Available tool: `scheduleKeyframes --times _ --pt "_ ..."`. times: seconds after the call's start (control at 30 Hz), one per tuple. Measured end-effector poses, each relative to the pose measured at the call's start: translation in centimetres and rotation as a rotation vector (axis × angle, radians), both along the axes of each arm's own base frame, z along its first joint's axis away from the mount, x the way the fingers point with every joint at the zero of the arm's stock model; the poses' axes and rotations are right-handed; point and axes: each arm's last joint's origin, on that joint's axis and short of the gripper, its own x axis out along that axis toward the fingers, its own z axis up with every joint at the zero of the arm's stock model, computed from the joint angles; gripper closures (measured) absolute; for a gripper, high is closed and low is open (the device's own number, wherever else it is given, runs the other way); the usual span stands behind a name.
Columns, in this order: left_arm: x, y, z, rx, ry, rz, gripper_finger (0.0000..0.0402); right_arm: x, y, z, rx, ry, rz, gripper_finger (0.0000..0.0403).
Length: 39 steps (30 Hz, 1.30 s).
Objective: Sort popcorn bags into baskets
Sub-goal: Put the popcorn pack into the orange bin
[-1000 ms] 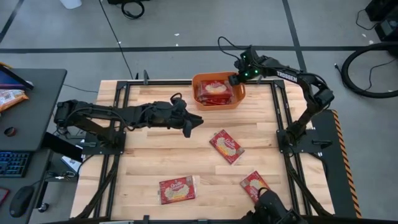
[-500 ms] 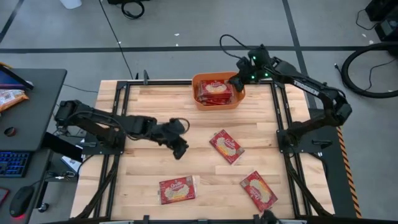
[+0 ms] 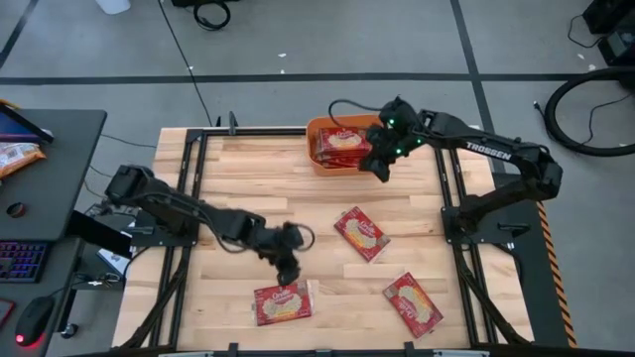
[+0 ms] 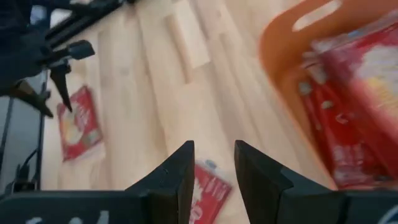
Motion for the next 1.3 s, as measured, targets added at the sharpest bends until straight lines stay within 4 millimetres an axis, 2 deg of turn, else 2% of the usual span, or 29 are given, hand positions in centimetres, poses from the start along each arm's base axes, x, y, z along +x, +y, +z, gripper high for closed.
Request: scheduleKeyframes --times 0.2,0.33,0.5,0.63,0.97,1.17,1.3 --pt "-0.7 -3.9 -2.2 -0.048 0.096 -0.053 0.0254 0.8 1.9 0.0 -0.003 0.0 0.078 0.0284" --pt "-1.4 -5.4 -3.8 -0.017 0.175 -0.039 0.0228 1.2 2.9 0.0 -0.039 0.003 0.117 0.0285" --pt "-2.1 -5.5 -4.9 0.062 0.254 -0.029 0.0188 1.6 3.5 0.0 -0.092 0.014 0.108 0.0284" --pt "-2.1 -5.4 -5.2 0.134 0.24 -0.083 0.0176 1.8 3.6 0.2 -0.107 -0.007 0.107 0.0285" --pt "-1.4 -6.6 -8.0 0.154 0.256 -0.143 0.0184 1.9 3.6 0.2 -0.106 -0.015 0.101 0.0285" --pt "-1.5 -7.1 -8.5 0.181 0.253 -0.137 0.0186 1.9 3.6 0.2 -0.113 -0.02 0.104 0.0286" --pt "-1.8 -7.4 -8.6 0.219 0.246 -0.133 0.0212 1.9 3.6 0.3 -0.117 -0.022 0.105 0.0286"
